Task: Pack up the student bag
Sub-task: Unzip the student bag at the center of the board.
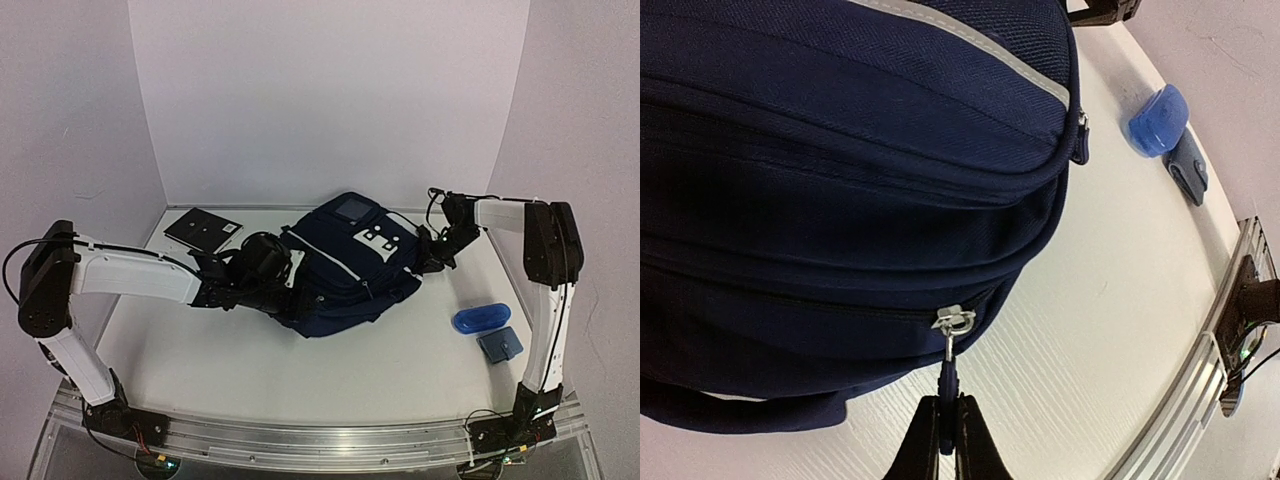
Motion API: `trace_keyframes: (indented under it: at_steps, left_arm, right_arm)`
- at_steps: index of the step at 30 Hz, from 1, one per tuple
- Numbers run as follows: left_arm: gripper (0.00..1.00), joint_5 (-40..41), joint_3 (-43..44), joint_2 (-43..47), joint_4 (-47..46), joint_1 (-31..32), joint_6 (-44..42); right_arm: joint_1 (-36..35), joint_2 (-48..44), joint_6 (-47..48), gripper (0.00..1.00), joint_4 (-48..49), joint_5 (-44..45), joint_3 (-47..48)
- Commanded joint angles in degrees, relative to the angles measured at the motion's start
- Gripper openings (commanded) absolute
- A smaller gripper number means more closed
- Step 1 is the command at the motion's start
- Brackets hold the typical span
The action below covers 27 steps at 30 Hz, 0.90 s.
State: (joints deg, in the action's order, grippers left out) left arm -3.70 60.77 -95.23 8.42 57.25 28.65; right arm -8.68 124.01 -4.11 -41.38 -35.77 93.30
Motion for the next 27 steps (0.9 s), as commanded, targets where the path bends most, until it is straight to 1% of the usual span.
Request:
trace_keyframes:
  at_steps: [1,2,3,4,5,6,7,8,11,13,16,18,22,25,27]
  left_arm:
    - [0.0,-1.3,1.8,0.6,2.1,-0.3,-0.7]
    - [0.0,-2.1,3.1,-0.7,1.4,-0.3,-0.7]
    - [0.0,-3.0,4.5,-2.2,0.3,-0.3,-0.5]
    - [0.0,-3.9,5.6,-3.7,-1.1,-0.3,-0.1]
    - [0.0,-4.6,6.6,-5.0,-2.8,-0.4,0.4]
    - [0.0,-5.1,7.5,-6.2,-4.4,-0.4,0.7]
    - [0.0,-5.5,8.7,-7.4,-5.8,-0.5,0.9]
    - [0.0,-6.0,9.6,-8.3,-6.9,-0.5,1.1]
    - [0.0,-7.9,12.6,-10.9,-9.4,-0.9,1.6]
    - [0.0,-9.8,14.3,-12.0,-10.3,-1.1,1.8]
    - [0.0,-13.5,14.8,-12.6,-11.8,-2.1,3.0]
    - [0.0,-16.2,13.8,-12.7,-13.8,-3.2,4.9]
    - [0.0,-22.9,9.0,-11.9,-20.4,-6.8,10.8]
    - [0.0,-26.5,5.9,-11.4,-24.6,-8.9,14.2]
    - [0.0,-27.3,5.2,-11.4,-25.2,-9.5,14.8]
  right_arm:
    - [2.1,2.6,0.4,0.01,3.8,6.7,10.0]
    - [1.9,2.5,-0.2,0.07,3.4,5.0,11.3]
    - [1.8,2.0,-0.9,0.17,3.2,3.0,12.2]
    - [1.8,1.0,-1.4,0.34,2.9,1.1,12.3]
    - [1.8,-0.8,-1.2,0.49,2.6,-0.7,11.5]
    - [1.8,-2.8,-0.7,0.59,2.2,-2.2,10.4]
    - [1.8,-5.4,0.2,0.66,1.7,-3.6,8.8]
    - [1.8,-8.3,1.8,0.7,0.9,-4.6,7.2]
    - [-0.1,-15.4,10.2,0.73,-3.2,-5.2,2.0]
    - [-2.8,-20.1,16.0,0.73,-5.8,-3.9,-1.3]
    - [-8.0,-26.3,22.5,0.73,-6.2,-1.0,-6.6]
    - [-11.8,-28.5,25.8,0.71,-6.1,-0.2,-8.9]
    - [-17.5,-30.5,32.6,0.62,-4.5,2.1,-10.6]
    - [-21.0,-31.0,35.4,0.6,-1.1,3.7,-11.8]
    - [-23.6,-31.2,36.6,0.6,1.5,4.9,-12.9]
